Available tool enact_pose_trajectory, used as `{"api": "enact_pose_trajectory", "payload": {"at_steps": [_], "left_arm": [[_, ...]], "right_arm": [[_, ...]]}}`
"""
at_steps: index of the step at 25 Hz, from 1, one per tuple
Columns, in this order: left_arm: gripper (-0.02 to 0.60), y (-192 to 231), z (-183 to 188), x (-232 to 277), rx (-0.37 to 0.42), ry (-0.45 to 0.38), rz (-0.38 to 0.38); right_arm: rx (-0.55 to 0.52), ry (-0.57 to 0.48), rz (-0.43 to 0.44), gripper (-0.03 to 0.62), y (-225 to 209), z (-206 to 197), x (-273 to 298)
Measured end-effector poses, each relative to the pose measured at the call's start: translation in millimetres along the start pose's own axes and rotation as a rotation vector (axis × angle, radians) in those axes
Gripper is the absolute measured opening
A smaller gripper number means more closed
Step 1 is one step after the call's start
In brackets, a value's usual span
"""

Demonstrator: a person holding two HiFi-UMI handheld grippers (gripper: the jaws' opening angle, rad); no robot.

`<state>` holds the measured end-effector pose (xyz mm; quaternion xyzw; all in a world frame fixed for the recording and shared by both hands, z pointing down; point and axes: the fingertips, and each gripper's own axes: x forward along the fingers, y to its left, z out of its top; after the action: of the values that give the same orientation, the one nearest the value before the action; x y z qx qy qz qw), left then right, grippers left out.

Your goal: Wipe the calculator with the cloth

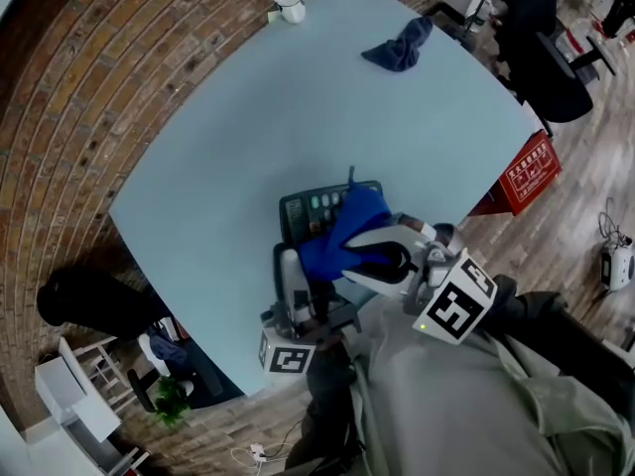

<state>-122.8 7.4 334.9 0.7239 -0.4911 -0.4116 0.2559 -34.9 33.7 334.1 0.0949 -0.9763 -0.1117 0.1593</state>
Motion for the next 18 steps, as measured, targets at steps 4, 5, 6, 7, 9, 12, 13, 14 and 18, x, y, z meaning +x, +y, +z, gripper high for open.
{"api": "enact_pose_trajectory", "payload": {"at_steps": [4,5,6,7,9,12,13,14,18], "left_arm": [[0.040,-1.3,-2.7,-3.9,0.020,0.021,0.000],[0.041,-3.5,-3.2,-3.4,0.030,0.025,-0.004],[0.043,-5.5,-4.4,-2.2,0.043,0.034,-0.007],[0.043,-7.1,-6.2,-0.7,0.053,0.045,-0.010],[0.044,-8.8,-10.2,1.7,0.056,0.063,-0.013],[0.046,-7.9,-11.9,1.8,0.066,0.074,-0.006],[0.046,-7.1,-12.1,1.3,0.068,0.077,-0.003],[0.046,-6.5,-12.3,0.6,0.068,0.078,-0.002],[0.044,-10.2,-12.9,-1.7,0.081,0.088,-0.013]], "right_arm": [[0.003,0.002,0.000,0.094,-9.3,-8.2,2.1],[0.005,-0.013,-0.048,0.094,-27.2,-9.5,0.4],[0.008,-0.024,-0.104,0.094,-46.0,-11.4,-1.2],[0.018,-0.024,-0.160,0.094,-62.9,-14.1,-2.6],[0.048,0.000,-0.238,0.093,-83.0,-19.5,-3.6],[0.067,0.030,-0.175,0.092,-63.4,-15.2,6.3],[0.071,0.019,-0.112,0.092,-47.4,-9.7,10.9],[0.076,0.003,-0.046,0.092,-31.3,-3.9,14.8],[0.039,-0.069,-0.001,0.093,-33.2,4.3,14.1]]}}
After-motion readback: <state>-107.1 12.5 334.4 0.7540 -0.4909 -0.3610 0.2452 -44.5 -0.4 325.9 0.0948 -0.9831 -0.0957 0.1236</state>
